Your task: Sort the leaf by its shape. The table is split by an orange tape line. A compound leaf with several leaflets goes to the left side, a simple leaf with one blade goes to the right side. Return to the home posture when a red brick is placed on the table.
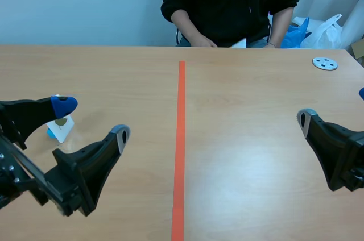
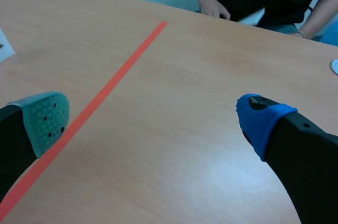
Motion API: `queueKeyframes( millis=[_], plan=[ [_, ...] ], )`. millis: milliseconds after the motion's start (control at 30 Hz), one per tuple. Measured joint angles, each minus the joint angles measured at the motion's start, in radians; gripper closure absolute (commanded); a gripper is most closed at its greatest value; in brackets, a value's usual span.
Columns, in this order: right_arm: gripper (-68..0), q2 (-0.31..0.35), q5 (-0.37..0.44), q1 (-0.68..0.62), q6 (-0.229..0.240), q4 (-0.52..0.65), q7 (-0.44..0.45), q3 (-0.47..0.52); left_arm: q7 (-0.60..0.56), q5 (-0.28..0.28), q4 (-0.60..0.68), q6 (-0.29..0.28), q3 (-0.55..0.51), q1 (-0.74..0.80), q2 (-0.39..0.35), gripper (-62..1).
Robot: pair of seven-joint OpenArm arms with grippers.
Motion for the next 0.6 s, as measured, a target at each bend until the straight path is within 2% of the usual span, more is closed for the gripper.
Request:
queueKeyframes(
  millis=[67, 200, 600],
  plan=[
    [-67.9, 0.000, -0.004, 0.000, 0.000, 0.000, 0.000, 0.000, 0.000, 0.051, 0.027, 0.000, 0.000, 0.036, 0.013, -62.3],
    [-67.9, 0.000, -0.007, 0.000, 0.000, 0.000, 0.000, 0.000, 0.000, 0.099, 0.036, 0.003, 0.000, 0.057, 0.048, -62.3],
    [-67.9, 0.000, -0.007, 0.000, 0.000, 0.000, 0.000, 0.000, -0.023, 0.106, 0.034, 0.003, 0.000, 0.049, 0.066, -62.3]
  ],
)
